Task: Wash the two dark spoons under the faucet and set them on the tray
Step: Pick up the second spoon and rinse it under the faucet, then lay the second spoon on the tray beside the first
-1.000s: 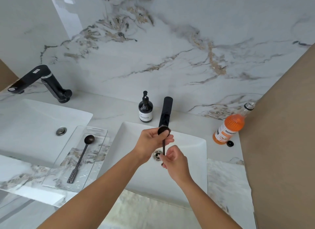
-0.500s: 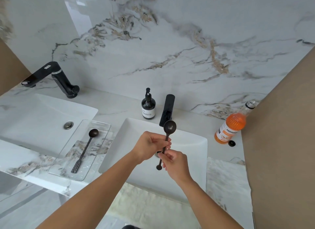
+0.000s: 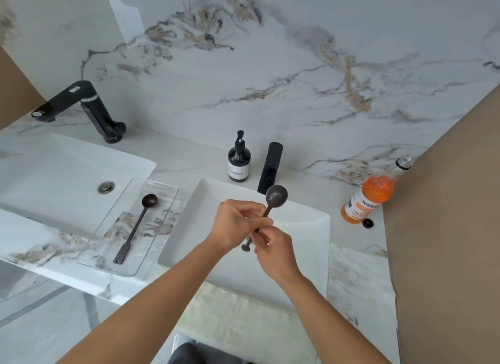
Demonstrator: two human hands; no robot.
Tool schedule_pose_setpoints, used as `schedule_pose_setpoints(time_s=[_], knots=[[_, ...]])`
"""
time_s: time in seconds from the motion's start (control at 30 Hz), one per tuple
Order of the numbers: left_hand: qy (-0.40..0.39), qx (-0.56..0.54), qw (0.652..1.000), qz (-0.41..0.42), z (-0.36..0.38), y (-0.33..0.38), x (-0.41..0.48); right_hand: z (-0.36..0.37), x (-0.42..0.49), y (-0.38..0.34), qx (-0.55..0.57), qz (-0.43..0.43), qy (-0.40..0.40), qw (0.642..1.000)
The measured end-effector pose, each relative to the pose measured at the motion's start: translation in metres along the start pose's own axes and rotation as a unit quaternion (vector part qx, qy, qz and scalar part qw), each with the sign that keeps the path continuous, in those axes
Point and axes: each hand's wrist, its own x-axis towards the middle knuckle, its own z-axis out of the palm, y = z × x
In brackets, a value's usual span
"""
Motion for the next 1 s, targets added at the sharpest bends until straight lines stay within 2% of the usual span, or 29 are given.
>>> schedule_pose_setpoints(time_s=[0.17,0.3,0.4,0.5,0.57,0.7,0.9,1.0], knots=[[-0.060,0.029,0.998,-0.002,-0.032,-0.003,0.009,0.028,0.013,-0.013,-0.012,0.010,0.051,0.999],[-0.017,0.002,0.999,-0.030,-0.077,-0.007,0.020,0.068,0.023,-0.039,-0.021,0.003,0.069,0.997],[-0.025,-0.069,0.994,-0.080,-0.121,-0.014,0.029,0.103,0.033,-0.062,-0.054,0.007,0.052,0.997],[-0.059,-0.160,0.974,-0.148,-0.167,-0.027,0.036,0.140,0.043,-0.081,-0.033,0.036,0.043,0.998],[-0.054,-0.173,0.969,-0.168,-0.195,-0.040,0.037,0.163,0.046,-0.093,-0.003,0.079,0.004,0.997],[-0.011,-0.096,0.975,-0.198,-0.239,-0.069,0.030,0.205,0.050,-0.111,0.032,0.160,-0.068,0.984],[-0.004,-0.034,0.966,-0.255,-0.271,-0.101,0.021,0.249,0.058,-0.122,-0.015,0.210,-0.137,0.968],[0.007,0.038,0.963,-0.267,-0.277,-0.115,0.020,0.265,0.062,-0.122,-0.028,0.249,-0.162,0.954]])
